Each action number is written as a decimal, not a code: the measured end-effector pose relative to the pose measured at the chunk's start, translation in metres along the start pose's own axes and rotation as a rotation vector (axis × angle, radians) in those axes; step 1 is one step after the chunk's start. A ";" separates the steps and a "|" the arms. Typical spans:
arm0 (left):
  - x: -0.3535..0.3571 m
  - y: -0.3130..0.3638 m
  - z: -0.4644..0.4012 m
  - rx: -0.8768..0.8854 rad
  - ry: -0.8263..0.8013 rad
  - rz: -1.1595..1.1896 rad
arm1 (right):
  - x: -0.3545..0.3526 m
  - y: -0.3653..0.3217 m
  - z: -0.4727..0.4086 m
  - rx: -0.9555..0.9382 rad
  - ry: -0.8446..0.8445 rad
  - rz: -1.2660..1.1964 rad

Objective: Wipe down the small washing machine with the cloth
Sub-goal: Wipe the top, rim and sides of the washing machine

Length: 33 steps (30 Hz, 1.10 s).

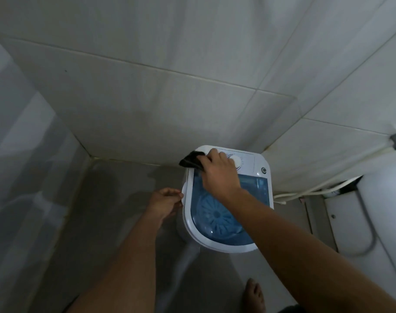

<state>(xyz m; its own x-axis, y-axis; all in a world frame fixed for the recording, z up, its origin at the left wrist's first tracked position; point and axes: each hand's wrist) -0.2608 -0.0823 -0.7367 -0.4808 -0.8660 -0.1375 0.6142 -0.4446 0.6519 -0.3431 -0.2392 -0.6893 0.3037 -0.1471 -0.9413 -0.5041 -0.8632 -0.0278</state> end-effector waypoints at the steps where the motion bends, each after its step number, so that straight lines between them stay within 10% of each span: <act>1: 0.000 0.000 0.000 -0.001 -0.006 -0.005 | -0.002 0.008 -0.007 0.073 0.006 0.030; 5: -0.004 -0.001 0.000 0.026 -0.005 -0.043 | -0.011 0.022 -0.032 0.429 -0.001 -0.004; 20: -0.008 0.005 0.012 0.017 -0.017 -0.072 | 0.000 0.018 -0.021 0.364 0.035 -0.044; 27: -0.017 0.004 0.009 -0.365 -0.092 0.241 | -0.007 -0.010 0.038 -0.373 -0.124 -0.439; 33: -0.018 0.009 0.011 -0.350 -0.093 0.221 | 0.018 0.024 -0.037 0.144 0.099 -0.186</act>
<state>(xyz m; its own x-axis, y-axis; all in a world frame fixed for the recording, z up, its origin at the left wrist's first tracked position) -0.2540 -0.0683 -0.7201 -0.3585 -0.9319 0.0550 0.8764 -0.3157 0.3637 -0.3198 -0.2802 -0.6947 0.4764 -0.0448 -0.8781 -0.5401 -0.8029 -0.2521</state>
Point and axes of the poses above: each hand's wrist, its own z-axis away from the middle knuckle, its own x-axis out of the palm, y = z × x, and after that the axes turned 15 degrees about y, right-handed
